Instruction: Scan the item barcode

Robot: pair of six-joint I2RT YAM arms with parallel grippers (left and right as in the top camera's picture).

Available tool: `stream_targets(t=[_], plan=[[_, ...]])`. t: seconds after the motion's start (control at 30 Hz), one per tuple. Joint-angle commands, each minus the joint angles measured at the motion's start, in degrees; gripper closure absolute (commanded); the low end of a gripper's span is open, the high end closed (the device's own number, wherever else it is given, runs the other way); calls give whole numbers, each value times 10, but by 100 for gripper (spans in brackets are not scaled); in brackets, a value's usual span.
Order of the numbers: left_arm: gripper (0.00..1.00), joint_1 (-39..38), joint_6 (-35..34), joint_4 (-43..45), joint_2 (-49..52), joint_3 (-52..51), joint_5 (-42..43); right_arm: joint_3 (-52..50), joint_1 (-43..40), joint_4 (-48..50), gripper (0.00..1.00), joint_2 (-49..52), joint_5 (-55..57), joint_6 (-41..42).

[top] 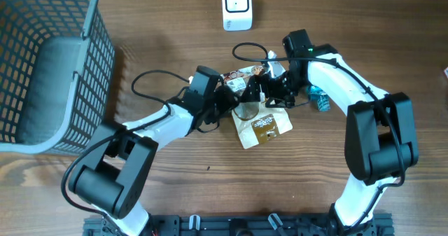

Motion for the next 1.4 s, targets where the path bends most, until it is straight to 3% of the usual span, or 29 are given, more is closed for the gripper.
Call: stream_targets(t=[0.0, 0.07, 0.13, 0.2, 0.27, 0.37, 0.5, 0.7, 0.77, 0.87, 0.9, 0.97, 1.0, 1.03, 1.23, 1.37], plan=[[77, -5, 6, -11, 10, 4, -12, 35, -35, 3, 0, -24, -19, -12], [96, -5, 3, -10, 10, 4, -21, 35, -50, 4, 0, -24, 50, -12], [96, -5, 4, -11, 10, 4, -25, 30, -52, 10, 0, -23, 134, -12], [96, -5, -7, -16, 11, 4, -39, -7, -51, 57, 0, -22, 144, -10], [96, -5, -60, -54, 11, 4, -79, -41, -51, 104, 0, -20, 144, 0], [96, -5, -77, -73, 16, 4, -96, -80, -51, 180, 0, -6, 67, 5], [96, -5, -103, -73, 32, 4, -102, -86, -40, 210, 0, 39, -73, 5], [96, -5, -107, -67, 51, 4, -97, -88, 16, 245, 1, 96, -87, 83], [96, -5, -106, -68, 51, 4, -97, -88, 35, 266, 13, 107, -81, 105], [96, -5, -106, -71, 51, 4, -93, -88, 38, 299, 46, 108, -56, 152], [93, -5, -106, -71, 51, 4, -90, -88, 38, 305, 59, 107, -56, 155], [84, -5, -104, -69, 48, 5, -82, -81, 34, 299, 69, 98, -42, 153], [80, -5, -99, -70, 38, 6, -77, -71, 29, 272, 80, 83, -4, 151], [77, -5, -91, -72, 26, 6, -76, -63, 27, 252, 84, 68, 25, 140], [59, 3, -54, -90, -81, 6, -74, 10, 27, 103, 86, -86, 293, 90], [48, 25, -24, -113, -128, 6, -74, 21, 38, 81, 92, -187, 490, 78]])
